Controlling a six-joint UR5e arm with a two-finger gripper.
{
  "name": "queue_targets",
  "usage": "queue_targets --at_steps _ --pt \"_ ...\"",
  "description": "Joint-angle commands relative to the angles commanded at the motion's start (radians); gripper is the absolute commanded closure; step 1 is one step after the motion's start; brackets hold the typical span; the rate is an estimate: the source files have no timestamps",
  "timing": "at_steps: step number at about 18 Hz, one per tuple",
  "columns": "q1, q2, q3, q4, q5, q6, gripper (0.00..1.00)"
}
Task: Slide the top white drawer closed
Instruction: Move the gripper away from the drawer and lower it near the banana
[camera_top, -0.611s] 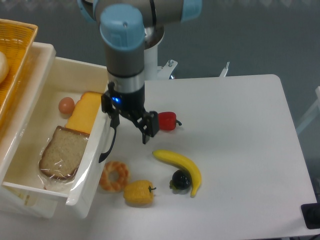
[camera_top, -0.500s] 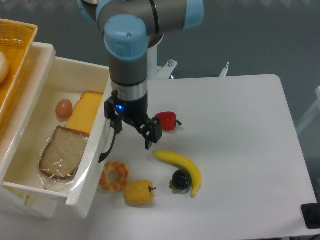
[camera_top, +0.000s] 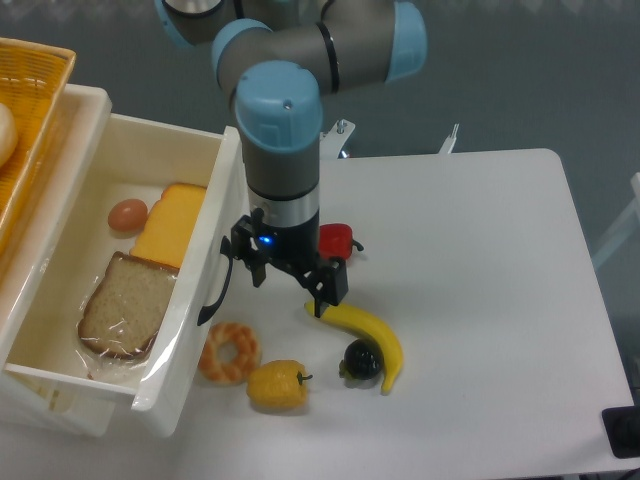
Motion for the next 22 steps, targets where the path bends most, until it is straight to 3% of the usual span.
queue_targets --at_steps 9,18,22 --pt "0.038 -0.026 -0.029 -0.002 0.026 -0.008 0.00" --pt "0.031 -0.072 -0.051 0.000 0.014 -0.158 0.00" --pt "0.025 -0.091 -0.052 0.000 -0.053 -0.210 0.00"
